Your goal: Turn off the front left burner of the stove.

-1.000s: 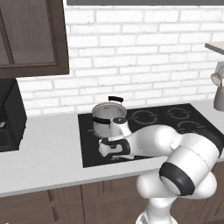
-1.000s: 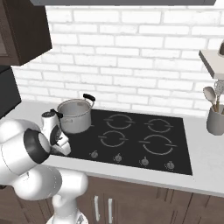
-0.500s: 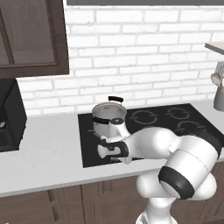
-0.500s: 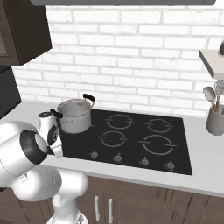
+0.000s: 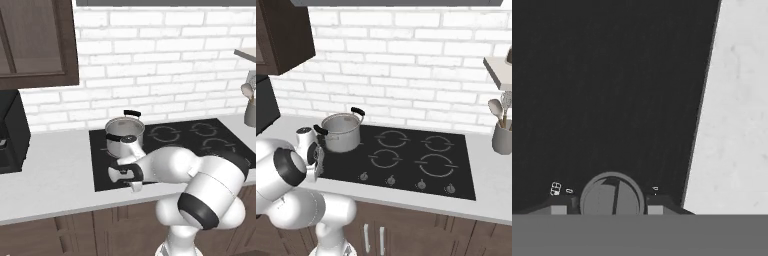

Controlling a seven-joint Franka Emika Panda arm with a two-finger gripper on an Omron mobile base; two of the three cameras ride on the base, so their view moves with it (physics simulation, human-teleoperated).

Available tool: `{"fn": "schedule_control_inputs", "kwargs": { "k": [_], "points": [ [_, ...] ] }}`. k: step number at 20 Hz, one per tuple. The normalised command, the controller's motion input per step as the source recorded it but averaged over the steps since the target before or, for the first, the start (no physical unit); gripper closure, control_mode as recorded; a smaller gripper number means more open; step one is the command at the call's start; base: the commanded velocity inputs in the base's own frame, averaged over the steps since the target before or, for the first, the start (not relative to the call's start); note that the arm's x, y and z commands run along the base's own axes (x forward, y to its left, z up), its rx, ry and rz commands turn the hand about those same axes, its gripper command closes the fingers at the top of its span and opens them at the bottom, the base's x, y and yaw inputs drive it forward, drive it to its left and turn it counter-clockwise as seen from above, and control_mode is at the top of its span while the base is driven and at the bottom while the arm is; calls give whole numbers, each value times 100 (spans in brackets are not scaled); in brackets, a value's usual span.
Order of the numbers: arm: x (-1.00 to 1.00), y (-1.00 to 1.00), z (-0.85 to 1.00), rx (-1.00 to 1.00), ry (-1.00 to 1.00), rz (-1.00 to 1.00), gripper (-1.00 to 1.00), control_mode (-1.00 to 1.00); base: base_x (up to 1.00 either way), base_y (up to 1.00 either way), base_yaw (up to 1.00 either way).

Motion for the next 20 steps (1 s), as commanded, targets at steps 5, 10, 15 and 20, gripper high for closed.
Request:
{"fn": "schedule_control_inputs", "kwargs": {
  "k": [5,10,15,20],
  "points": [
    [-39,-21,-24,10,0,-62,100,-100,0,0,0],
    [-36,-25,-25,12,0,-64,100,-100,0,0,0],
    [-39,-32,-26,13,0,-67,100,-100,0,0,0],
    [-39,-30,-30,12,0,-70,100,-100,0,0,0]
  ]
}}
